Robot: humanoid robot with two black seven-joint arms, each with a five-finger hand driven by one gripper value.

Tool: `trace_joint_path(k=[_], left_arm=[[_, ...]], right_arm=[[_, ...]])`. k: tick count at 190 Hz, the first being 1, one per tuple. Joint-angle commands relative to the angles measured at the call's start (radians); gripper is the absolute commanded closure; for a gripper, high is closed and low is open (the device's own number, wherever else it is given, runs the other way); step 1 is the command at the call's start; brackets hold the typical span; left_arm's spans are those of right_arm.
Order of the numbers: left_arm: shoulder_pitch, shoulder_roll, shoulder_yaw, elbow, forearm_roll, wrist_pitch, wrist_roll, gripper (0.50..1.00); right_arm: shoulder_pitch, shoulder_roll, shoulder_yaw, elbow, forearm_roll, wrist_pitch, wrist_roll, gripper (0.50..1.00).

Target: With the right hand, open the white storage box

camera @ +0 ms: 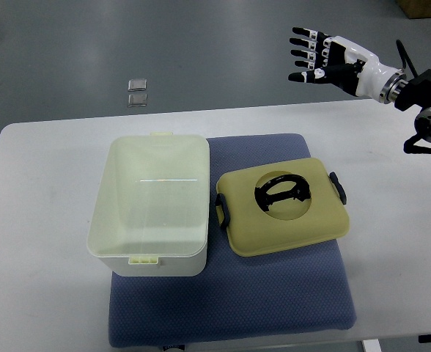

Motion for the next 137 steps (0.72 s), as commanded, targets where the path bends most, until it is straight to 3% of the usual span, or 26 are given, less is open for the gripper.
trace_joint_path(k=[1, 39, 137], left_arm=[[0.0, 0.0, 0.0, 0.003, 0.0, 0.0, -0.001, 0.5], [0.0, 0.0, -0.001, 0.003, 0.0, 0.0, 0.001, 0.5], [0.0, 0.0, 0.0, -0.003, 0.0, 0.0, 0.001, 0.5]], right_arm=[[-0.03, 0.029, 0.0, -0.043, 0.383, -0.069, -0.028, 0.536], [-0.078, 0.127, 0.049, -0.12, 0.549, -0.068, 0.003, 0.536], [-0.145, 0.182, 0.106, -0.123, 0.538, -0.028, 0.011, 0.536]])
